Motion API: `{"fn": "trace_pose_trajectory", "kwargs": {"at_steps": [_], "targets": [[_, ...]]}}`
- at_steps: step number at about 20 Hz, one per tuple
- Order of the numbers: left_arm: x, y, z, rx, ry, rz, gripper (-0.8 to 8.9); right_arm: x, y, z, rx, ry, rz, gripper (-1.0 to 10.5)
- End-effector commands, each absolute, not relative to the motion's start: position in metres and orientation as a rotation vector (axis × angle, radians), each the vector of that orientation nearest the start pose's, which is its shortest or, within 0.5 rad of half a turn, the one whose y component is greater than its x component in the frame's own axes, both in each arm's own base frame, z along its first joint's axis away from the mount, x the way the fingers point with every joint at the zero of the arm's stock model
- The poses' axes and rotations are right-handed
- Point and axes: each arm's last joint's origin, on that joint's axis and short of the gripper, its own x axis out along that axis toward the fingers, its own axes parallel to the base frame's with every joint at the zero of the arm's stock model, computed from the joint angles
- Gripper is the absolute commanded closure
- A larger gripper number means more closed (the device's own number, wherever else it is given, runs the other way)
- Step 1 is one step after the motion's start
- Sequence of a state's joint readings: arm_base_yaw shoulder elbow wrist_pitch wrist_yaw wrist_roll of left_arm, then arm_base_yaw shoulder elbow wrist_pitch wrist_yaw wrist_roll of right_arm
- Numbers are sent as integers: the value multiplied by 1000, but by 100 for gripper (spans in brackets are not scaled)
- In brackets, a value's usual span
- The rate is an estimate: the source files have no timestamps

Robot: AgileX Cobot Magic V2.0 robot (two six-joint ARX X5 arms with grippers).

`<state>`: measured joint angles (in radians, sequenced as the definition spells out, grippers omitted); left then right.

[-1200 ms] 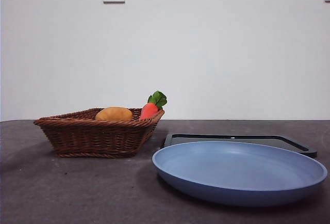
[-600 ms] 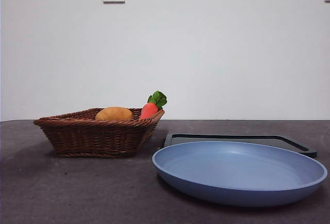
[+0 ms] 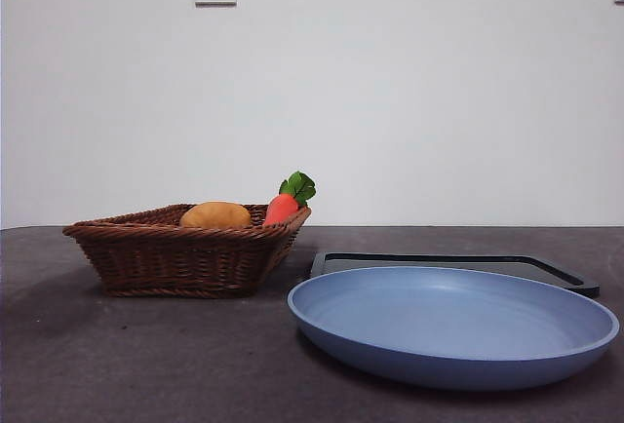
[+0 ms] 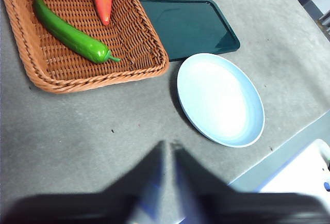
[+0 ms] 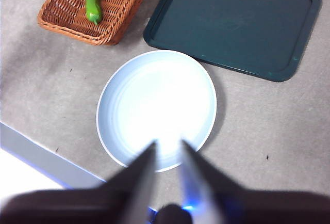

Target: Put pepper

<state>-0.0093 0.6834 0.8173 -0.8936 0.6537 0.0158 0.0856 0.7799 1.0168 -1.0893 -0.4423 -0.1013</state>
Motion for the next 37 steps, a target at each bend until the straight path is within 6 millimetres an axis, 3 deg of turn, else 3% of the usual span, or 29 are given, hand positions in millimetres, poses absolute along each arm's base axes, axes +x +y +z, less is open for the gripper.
{"fn": "trace_pose_trajectory", "kwargs": {"at_steps": [1,7,11,18,22,27,37], "targets": [[116,-19,305,-209,704,-654,452,120,23,339,70,810,531,649],[116,-19,305,-213,703,-655,425,132,24,333,88,866,526,634],[116,-20,306,-231,698,-694,425,161,27,318,107,972,521,635],[116,-20,306,-232,698,-697,425,236,47,260,65,1184,512,636],[116,-20,306,-231,698,-697,425,263,65,220,1,1290,521,636],[116,-20,306,-232,698,-697,425,281,81,185,-94,1354,497,637],[116,-20,306,-231,696,-696,425,285,88,164,-126,1418,509,736]]}}
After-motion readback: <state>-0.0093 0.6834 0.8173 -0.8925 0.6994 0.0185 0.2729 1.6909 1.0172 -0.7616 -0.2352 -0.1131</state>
